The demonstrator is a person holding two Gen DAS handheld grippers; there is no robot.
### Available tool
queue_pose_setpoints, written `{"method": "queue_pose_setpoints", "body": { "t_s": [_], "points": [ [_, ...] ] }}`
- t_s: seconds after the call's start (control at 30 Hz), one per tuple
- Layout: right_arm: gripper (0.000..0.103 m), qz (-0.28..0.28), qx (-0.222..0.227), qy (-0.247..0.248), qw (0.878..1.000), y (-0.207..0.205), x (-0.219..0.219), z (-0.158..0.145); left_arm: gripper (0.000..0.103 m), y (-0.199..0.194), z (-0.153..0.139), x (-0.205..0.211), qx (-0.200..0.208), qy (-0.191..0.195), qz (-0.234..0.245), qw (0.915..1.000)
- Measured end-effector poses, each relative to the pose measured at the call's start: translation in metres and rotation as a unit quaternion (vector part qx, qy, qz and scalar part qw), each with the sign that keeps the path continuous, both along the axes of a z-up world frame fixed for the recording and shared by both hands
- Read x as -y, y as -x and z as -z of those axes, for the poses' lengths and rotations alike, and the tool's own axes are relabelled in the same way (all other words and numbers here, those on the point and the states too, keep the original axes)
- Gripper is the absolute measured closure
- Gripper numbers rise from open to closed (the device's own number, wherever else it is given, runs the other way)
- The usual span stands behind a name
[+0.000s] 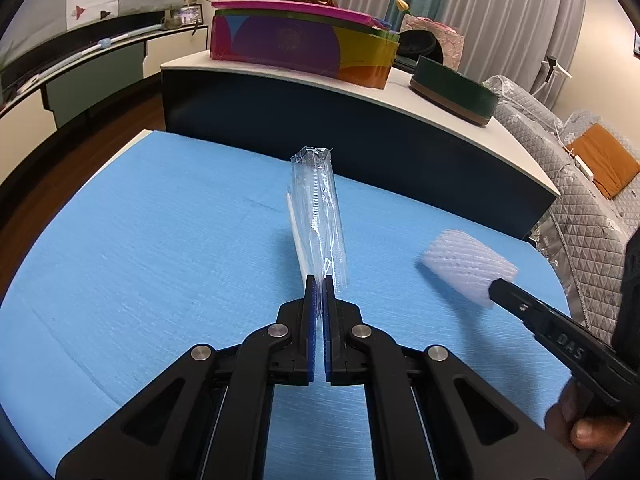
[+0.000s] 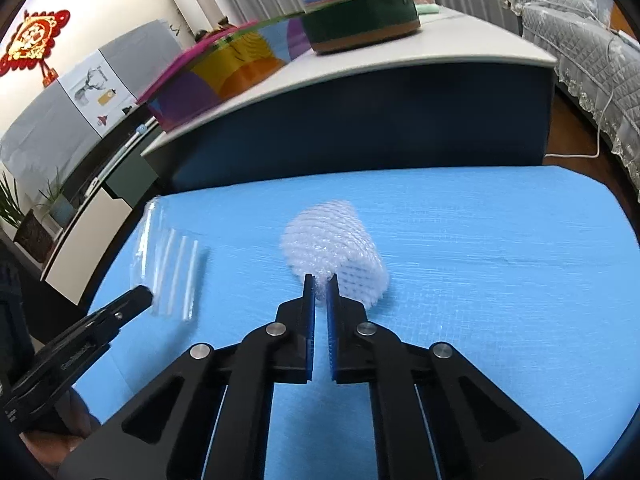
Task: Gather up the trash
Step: 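Carry the tube pack with left tool while right tool carries foam net to basin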
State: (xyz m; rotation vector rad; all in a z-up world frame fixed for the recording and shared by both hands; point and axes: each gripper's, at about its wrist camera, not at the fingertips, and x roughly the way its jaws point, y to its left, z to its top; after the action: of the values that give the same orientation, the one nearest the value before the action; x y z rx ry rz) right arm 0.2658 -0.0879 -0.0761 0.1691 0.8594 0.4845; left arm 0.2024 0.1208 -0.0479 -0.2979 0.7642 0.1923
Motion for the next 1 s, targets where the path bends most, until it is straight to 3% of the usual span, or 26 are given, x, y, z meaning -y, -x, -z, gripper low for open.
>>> {"method": "queue_pose_setpoints", "body": {
  "t_s": [0.53, 0.8, 1.0],
  "points": [
    [0.098, 0.052, 0.071, 0.035, 0.996, 0.094, 0.068, -0.076, 0.100, 0.037, -0.030, 0.047, 0.037, -0.022, 0.062, 0.9971],
    [0.098, 0.084, 0.114, 0.064, 0.988, 0.149, 0.108, -0.114, 0.100, 0.064, -0.047, 0.083, 0.059, -0.026, 0.112, 0.9916],
    [0.098, 0.141, 0.130, 0.060, 0.980, 0.181, 0.146, -0.125, 0.100, 0.080, -0.054, 0.114, 0.070, -0.027, 0.156, 0.9848]
  ]
}}
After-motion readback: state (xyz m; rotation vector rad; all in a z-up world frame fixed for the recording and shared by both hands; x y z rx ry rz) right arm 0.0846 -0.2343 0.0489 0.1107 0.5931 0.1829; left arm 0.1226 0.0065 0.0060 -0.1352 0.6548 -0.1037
